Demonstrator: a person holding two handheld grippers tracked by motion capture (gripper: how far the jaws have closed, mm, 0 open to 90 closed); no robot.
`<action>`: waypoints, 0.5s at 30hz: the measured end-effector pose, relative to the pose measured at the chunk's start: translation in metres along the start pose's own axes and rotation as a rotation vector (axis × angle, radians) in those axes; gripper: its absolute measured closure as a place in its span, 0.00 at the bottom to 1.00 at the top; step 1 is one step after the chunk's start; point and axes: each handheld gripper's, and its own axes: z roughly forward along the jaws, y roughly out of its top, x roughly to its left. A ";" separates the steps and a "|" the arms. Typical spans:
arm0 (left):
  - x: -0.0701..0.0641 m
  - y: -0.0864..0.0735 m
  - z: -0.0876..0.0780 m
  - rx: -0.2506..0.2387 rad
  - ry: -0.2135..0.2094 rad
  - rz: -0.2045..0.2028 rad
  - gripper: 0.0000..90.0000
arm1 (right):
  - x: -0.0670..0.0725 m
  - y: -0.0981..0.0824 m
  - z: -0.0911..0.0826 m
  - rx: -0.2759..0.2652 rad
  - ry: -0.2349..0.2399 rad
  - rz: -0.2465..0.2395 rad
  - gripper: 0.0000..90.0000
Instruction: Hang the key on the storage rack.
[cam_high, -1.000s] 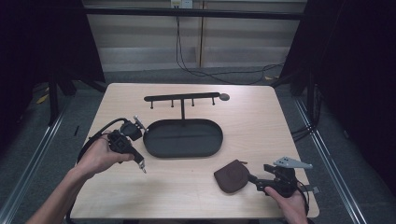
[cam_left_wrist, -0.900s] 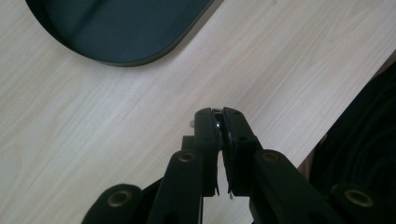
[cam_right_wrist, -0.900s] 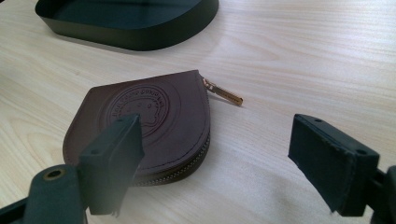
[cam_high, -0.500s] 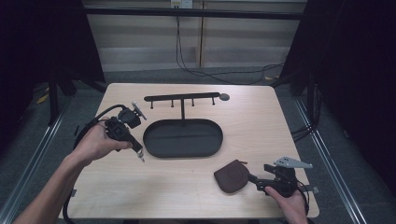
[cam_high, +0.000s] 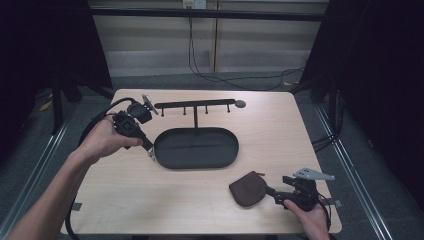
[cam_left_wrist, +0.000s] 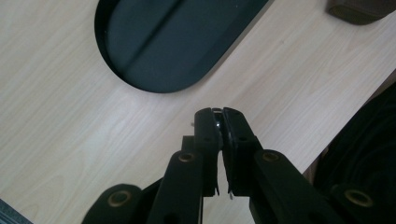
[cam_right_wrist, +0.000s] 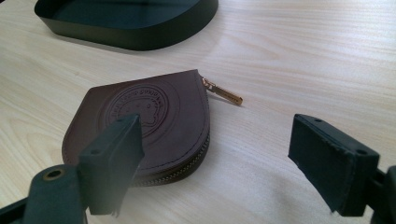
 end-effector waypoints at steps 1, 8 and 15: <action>0.001 0.003 -0.002 0.005 0.008 0.003 0.95 | 0.000 0.000 0.000 0.001 0.000 0.000 0.19; 0.011 0.011 -0.006 -0.004 0.011 -0.014 0.95 | 0.000 0.000 0.000 0.002 0.000 0.001 0.19; 0.016 0.023 -0.009 -0.012 0.010 -0.024 0.95 | 0.000 0.000 0.000 0.000 0.001 0.002 0.19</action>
